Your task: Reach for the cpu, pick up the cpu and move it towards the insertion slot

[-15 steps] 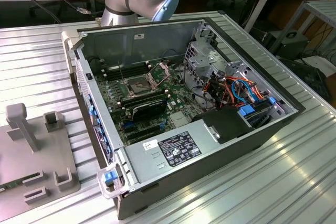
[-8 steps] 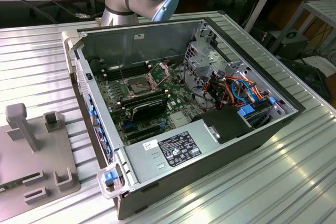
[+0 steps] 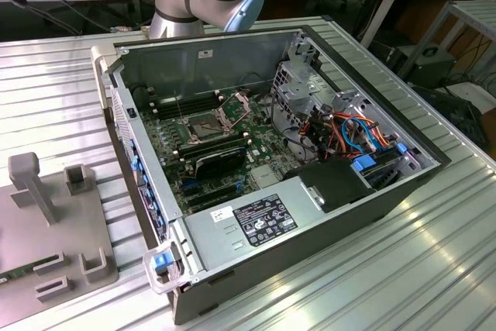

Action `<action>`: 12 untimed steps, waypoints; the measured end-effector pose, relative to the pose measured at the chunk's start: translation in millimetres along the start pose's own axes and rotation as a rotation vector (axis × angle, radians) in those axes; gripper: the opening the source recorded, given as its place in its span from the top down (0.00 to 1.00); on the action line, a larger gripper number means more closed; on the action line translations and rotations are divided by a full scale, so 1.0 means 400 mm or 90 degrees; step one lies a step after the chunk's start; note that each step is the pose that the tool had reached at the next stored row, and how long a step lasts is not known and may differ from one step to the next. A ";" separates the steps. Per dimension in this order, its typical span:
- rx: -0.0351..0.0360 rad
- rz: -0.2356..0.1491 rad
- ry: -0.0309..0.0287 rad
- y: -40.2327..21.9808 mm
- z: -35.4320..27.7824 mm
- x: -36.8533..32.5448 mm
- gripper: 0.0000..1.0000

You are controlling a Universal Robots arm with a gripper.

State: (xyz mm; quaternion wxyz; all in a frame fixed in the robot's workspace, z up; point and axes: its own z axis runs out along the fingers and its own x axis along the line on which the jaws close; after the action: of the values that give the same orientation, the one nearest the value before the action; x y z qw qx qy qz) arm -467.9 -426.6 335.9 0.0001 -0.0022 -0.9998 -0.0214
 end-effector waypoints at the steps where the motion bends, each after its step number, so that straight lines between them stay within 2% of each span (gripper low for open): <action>1: 0.0000 0.000 -0.0001 0.000 0.005 0.002 0.16; 4: 0.0000 0.000 0.0001 -0.011 0.019 0.007 0.16; 12: 0.0000 0.000 0.0002 -0.034 0.061 0.009 0.16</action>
State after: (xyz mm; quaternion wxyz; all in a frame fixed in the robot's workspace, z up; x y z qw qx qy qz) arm -471.4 -439.0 310.9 0.0002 -0.0023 -0.9998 -0.0214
